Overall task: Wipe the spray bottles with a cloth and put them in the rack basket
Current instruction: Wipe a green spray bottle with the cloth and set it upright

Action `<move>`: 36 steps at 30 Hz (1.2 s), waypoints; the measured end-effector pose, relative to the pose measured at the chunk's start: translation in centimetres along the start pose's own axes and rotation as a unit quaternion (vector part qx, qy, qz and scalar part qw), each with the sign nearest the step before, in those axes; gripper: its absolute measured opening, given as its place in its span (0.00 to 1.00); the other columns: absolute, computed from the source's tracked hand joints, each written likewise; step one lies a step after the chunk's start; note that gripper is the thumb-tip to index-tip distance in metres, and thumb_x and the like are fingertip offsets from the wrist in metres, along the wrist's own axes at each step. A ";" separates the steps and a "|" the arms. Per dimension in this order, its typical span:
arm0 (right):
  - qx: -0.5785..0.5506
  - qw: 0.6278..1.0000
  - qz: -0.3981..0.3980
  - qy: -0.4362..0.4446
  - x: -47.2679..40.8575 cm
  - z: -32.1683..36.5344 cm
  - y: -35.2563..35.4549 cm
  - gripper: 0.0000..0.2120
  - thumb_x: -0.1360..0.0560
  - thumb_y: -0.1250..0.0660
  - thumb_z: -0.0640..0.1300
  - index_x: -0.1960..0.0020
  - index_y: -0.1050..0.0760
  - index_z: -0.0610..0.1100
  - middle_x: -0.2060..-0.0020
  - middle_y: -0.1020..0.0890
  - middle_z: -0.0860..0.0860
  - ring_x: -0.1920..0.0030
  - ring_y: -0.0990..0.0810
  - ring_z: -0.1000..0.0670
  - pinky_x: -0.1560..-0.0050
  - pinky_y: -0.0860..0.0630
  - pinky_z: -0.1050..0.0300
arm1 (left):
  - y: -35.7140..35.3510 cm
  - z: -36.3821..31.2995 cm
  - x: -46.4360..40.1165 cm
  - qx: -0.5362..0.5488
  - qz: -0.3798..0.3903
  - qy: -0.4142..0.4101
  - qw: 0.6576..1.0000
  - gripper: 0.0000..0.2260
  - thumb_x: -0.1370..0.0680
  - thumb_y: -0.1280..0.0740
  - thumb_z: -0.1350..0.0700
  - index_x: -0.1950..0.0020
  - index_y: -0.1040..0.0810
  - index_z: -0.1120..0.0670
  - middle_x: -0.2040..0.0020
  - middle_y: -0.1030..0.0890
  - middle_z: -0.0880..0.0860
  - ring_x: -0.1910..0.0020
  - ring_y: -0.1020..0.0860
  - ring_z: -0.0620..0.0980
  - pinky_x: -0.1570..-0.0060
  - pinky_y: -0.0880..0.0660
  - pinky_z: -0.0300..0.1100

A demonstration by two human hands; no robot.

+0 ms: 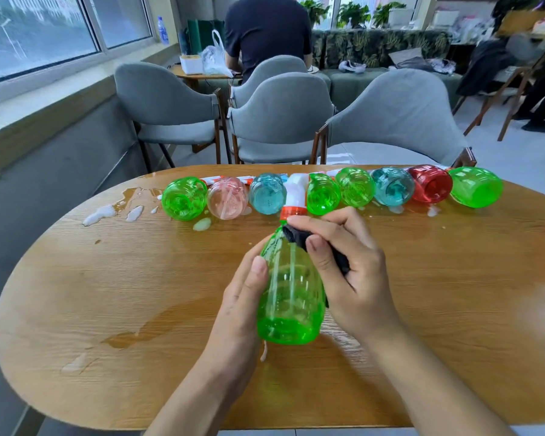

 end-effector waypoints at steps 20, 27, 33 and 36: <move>0.006 1.000 -0.019 0.010 0.4 0.1 0.1 0.12 0.16 0.35 0.43 0.37 0.16 0.46 0.52 0.25 0.46 0.51 0.22 0.47 0.51 0.25 0.59 | -0.1 0.0 0.1 0.004 0.020 0.005 1.000 0.33 0.23 0.29 0.32 0.23 0.24 0.49 0.28 0.21 0.60 0.27 0.23 0.62 0.28 0.27 0.64; -0.341 0.902 -0.155 -0.214 0.9 -0.7 -0.4 0.13 0.18 0.38 0.48 0.41 0.15 0.52 0.42 0.14 0.53 0.37 0.17 0.54 0.40 0.24 0.64 | 0.1 -0.1 -0.4 0.078 -0.023 0.044 0.996 0.21 0.16 0.37 0.41 0.26 0.22 0.47 0.33 0.16 0.57 0.37 0.16 0.54 0.50 0.15 0.49; -0.290 0.925 -0.129 -0.210 2.0 -1.1 -1.5 0.10 0.16 0.36 0.49 0.41 0.18 0.56 0.42 0.15 0.51 0.39 0.18 0.50 0.39 0.24 0.58 | -0.9 -0.1 -0.2 0.053 -0.045 0.047 0.996 0.26 0.19 0.36 0.35 0.26 0.23 0.48 0.34 0.16 0.59 0.40 0.15 0.61 0.53 0.17 0.60; -0.210 0.960 -0.098 -0.157 2.0 -0.8 -0.9 0.09 0.15 0.38 0.51 0.39 0.20 0.56 0.44 0.17 0.52 0.41 0.18 0.51 0.40 0.26 0.59 | -0.6 -0.6 -0.4 0.034 -0.068 0.021 0.997 0.27 0.22 0.29 0.39 0.25 0.24 0.48 0.33 0.16 0.58 0.38 0.15 0.59 0.55 0.15 0.56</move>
Point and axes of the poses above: each hand's wrist, its own x-axis away from the middle knuckle, its own y-axis out of the back of the hand, z = x × y, the point moved 5 cm from there along -x, towards the middle knuckle
